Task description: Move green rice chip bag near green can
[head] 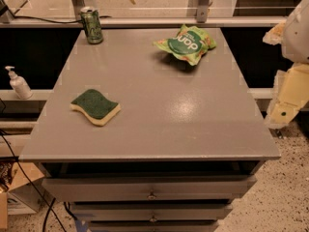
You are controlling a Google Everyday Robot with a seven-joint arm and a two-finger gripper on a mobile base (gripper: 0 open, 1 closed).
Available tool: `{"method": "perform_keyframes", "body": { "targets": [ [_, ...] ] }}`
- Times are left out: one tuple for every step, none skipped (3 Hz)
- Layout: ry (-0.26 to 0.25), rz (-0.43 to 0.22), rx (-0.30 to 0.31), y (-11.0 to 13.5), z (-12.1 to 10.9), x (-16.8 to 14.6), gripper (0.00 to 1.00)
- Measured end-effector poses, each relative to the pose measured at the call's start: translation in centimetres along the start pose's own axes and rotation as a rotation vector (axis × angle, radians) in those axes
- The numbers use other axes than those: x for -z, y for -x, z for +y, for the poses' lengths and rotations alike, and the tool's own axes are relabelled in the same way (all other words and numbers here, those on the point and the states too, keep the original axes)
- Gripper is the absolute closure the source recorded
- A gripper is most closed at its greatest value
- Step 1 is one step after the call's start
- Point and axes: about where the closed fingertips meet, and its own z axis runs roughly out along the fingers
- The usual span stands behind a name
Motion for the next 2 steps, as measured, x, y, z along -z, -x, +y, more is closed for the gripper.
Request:
{"method": "perform_keyframes", "body": {
  "targets": [
    [-0.007,-0.014,0.007,0.5,-0.3,-0.4,0.0],
    [0.001,-0.089,-0.006,1.2,-1.0,-2.2,0.0]
  ]
}}
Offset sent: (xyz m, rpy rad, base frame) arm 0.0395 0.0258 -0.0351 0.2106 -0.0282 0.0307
